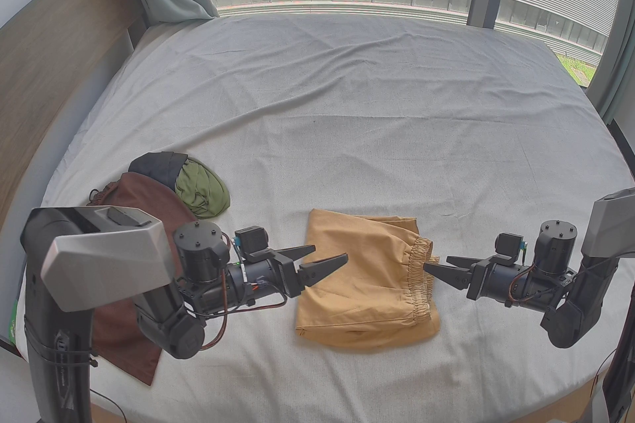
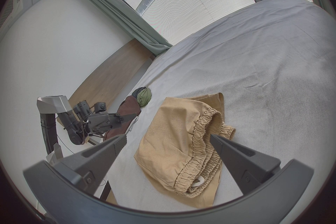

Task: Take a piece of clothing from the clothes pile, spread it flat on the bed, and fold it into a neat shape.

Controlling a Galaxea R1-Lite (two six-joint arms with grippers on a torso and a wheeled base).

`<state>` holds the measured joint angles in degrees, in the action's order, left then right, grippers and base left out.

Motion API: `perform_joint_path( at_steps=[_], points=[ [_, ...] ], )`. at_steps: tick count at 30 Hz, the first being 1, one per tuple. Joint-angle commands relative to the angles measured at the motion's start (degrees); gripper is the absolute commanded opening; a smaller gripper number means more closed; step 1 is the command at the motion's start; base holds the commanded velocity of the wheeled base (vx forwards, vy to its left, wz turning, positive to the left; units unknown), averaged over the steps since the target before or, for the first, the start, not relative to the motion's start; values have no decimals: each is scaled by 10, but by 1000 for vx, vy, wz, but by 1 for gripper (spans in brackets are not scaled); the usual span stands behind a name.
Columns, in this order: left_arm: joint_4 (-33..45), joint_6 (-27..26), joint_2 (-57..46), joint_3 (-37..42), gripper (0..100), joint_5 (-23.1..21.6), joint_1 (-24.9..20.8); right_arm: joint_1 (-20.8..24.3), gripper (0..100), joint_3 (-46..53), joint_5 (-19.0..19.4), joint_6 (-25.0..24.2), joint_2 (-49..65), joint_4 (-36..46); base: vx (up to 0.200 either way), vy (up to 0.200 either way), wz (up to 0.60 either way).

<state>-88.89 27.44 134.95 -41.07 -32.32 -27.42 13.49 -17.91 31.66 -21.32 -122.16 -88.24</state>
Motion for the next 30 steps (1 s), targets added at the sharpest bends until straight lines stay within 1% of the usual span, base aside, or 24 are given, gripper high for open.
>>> perform_joint_path(
  at_steps=[1,3,4,5,7,8,9,13,17,18,19,20,23,30],
  points=[
    [0,-14,-61,44,100,-10,35,1,100,1,0,0,-2,0,0,0,0],
    [0,-38,-69,56,100,-11,54,1,100,2,0,0,-4,0,0,0,0],
    [0,-40,-70,57,100,-11,55,1,100,1,0,0,-4,0,0,0,0],
    [0,-74,-72,63,100,-13,76,1,100,2,0,0,-4,0,0,0,0],
    [0,-106,-81,73,100,-20,100,2,100,2,0,0,-4,0,0,0,0],
    [0,-106,-81,73,100,-20,100,2,100,2,0,0,-4,0,0,0,0],
    [0,-126,-96,89,100,-29,124,6,100,2,0,0,-5,0,0,0,0],
    [0,-136,-123,122,100,-52,163,12,100,2,-2,0,-4,0,0,0,0],
    [-1,-177,-128,150,100,-56,199,19,100,2,-4,0,-4,0,0,0,0],
    [-1,-177,-128,150,100,-56,199,19,100,2,-4,0,-4,0,0,0,0],
    [0,-208,-127,158,100,-59,219,21,100,2,-5,-1,-4,0,0,0,0],
    [0,-223,-127,160,100,-64,228,22,100,2,-5,-1,-4,0,0,0,0],
    [0,-252,-127,164,100,-80,247,23,100,3,-5,-1,-5,0,0,0,0],
    [1,-275,-137,179,100,-80,269,26,100,16,-7,0,-30,0,0,0,0]
  ],
)
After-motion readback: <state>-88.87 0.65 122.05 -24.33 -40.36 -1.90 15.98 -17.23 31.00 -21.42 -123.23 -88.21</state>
